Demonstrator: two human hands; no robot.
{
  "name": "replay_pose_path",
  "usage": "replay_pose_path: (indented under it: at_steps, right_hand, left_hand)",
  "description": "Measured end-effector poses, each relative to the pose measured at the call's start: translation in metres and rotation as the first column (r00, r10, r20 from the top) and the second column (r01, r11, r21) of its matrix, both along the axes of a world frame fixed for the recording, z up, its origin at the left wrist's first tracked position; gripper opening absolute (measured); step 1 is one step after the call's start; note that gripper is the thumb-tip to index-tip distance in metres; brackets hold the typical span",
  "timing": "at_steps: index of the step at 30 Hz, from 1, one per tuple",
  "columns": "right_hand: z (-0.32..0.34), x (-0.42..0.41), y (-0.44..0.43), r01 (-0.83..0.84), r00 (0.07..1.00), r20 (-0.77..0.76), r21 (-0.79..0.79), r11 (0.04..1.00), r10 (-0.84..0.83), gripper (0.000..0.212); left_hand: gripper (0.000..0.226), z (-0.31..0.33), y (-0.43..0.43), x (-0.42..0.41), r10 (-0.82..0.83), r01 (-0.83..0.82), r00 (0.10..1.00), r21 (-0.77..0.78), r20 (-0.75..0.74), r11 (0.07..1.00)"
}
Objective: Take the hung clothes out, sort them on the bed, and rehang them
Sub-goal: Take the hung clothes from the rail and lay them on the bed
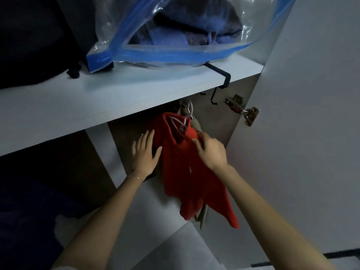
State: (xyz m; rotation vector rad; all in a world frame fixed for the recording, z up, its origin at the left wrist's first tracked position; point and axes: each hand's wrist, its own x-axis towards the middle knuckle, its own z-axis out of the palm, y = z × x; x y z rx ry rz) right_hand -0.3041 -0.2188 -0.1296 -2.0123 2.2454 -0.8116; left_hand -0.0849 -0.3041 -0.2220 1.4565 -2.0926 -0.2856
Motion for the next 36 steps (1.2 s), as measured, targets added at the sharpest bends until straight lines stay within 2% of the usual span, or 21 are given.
replay_pose_path:
  at_steps: [5,11,18,20,23,25,28,31,36]
  right_hand:
    - [-0.017,-0.009,0.046,0.005,1.0,-0.001,-0.005,1.0,-0.005,0.03]
    - [-0.021,-0.028,0.12,0.043,0.999,-0.029,-0.018,0.999,-0.044,0.034]
    - [-0.026,-0.059,0.242,0.069,0.997,-0.018,-0.075,0.995,-0.071,0.033]
    - [-0.035,-0.064,0.284,0.076,0.996,-0.044,-0.062,0.995,-0.079,0.038]
    - [-0.056,-0.072,0.348,0.139,0.989,-0.037,-0.054,0.989,-0.141,0.042]
    - [-0.069,-0.078,0.393,0.213,0.977,-0.007,-0.031,0.977,-0.213,0.044]
    - [-0.083,-0.089,0.455,0.313,0.949,0.028,0.009,0.95,-0.313,0.047]
    - [-0.087,-0.1,0.508,0.418,0.905,0.061,0.042,0.907,-0.42,0.037]
    - [-0.094,-0.127,0.581,0.62,0.774,0.069,0.115,0.776,-0.629,0.031]
  left_hand:
    - [0.067,-0.001,0.022,-0.015,-0.028,0.028,1.0,0.022,0.006,0.999]
    - [0.065,0.0,0.066,-0.041,-0.12,0.12,0.993,0.017,0.002,0.993]
    - [0.055,-0.002,0.14,-0.086,-0.268,0.263,0.963,-0.127,-0.027,0.956]
    - [0.056,-0.006,0.161,-0.102,-0.324,0.323,0.946,-0.148,0.019,0.935]
    - [0.055,-0.017,0.199,-0.127,-0.449,0.464,0.884,-0.133,0.127,0.876]
    - [0.049,-0.026,0.227,-0.145,-0.54,0.556,0.829,-0.116,0.146,0.823]
    - [0.033,-0.033,0.274,-0.179,-0.671,0.681,0.731,-0.082,0.124,0.728]
    - [0.023,-0.034,0.32,-0.213,-0.763,0.767,0.642,-0.047,0.08,0.64]
    - [0.017,-0.028,0.389,-0.277,-0.889,0.89,0.457,-0.02,0.042,0.456]
